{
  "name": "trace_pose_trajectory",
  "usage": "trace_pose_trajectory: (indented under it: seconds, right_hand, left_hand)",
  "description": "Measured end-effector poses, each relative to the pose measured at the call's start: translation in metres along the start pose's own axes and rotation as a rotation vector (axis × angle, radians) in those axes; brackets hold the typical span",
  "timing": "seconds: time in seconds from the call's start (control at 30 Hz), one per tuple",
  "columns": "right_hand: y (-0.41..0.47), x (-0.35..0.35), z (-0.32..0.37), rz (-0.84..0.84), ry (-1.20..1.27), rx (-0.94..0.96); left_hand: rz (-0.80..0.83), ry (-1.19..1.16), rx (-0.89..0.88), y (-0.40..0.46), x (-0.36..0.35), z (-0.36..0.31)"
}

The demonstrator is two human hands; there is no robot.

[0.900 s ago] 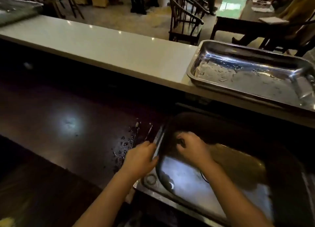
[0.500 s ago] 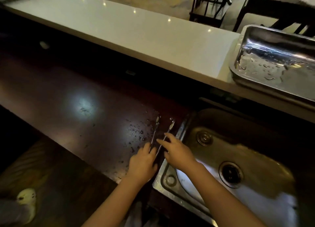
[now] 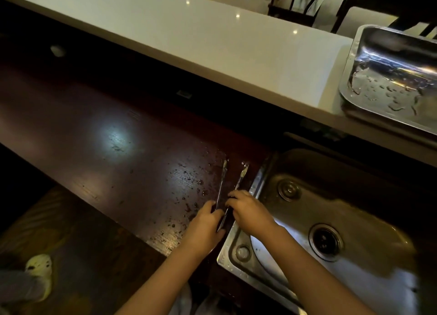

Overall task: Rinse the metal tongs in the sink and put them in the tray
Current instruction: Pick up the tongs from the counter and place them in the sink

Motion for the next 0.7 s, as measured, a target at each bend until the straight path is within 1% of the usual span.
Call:
trace_pose_trajectory:
  seconds: [0.1,0.2,0.23,0.3,0.37,0.43,0.47,0.5,0.6,0.63,0.7]
  right_hand:
    - [-0.009,0.004,0.000,-0.169,0.089,-0.009]
    - [-0.020,0.009,0.005,-0.462,0.282,-0.042]
    - [-0.023,0.011,0.007,-0.569,0.391,-0.092]
    - [-0.027,0.013,0.010,-0.759,0.686,-0.257]
    - [-0.029,0.014,0.011,-0.882,0.991,-0.420]
    - [-0.034,0.014,0.005,-0.904,1.203,-0.553]
    - [-0.039,0.014,0.000,-0.897,1.255,-0.605]
    - [-0.046,0.013,-0.005,-0.889,1.298,-0.638]
    - [-0.068,0.011,-0.018,-0.955,1.477,-0.678]
    - [-0.074,0.009,-0.022,-0.979,1.515,-0.705]
    - [-0.085,0.005,-0.027,-1.004,1.569,-0.757]
  left_hand:
    - [-0.062,-0.146,-0.038,-0.003,0.004,-0.005]
    - [-0.120,-0.247,-0.074,-0.004,0.011,-0.013]
    - [-0.136,-0.271,-0.088,-0.004,0.013,-0.017]
    - [-0.139,-0.306,-0.128,-0.006,0.016,-0.027]
    - [-0.110,-0.301,-0.185,-0.008,0.015,-0.038]
    - [-0.058,-0.297,-0.210,-0.010,0.012,-0.048]
    - [-0.022,-0.334,-0.196,-0.010,0.011,-0.051]
    - [0.037,-0.418,-0.156,-0.010,0.011,-0.056]
    - [0.276,-0.813,0.087,-0.006,0.005,-0.073]
    - [0.332,-0.879,0.156,-0.003,0.002,-0.078]
    - [0.404,-0.877,0.208,0.003,-0.005,-0.090]
Point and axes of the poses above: each hand's wrist, its own y-axis towards the middle knuckle, its own x-axis out of the back of the hand, z = x × y, the point moved 1 cm from there along y, towards the middle knuckle, and after that the axes turned 11 degrees about x, right-handed, at the moved point
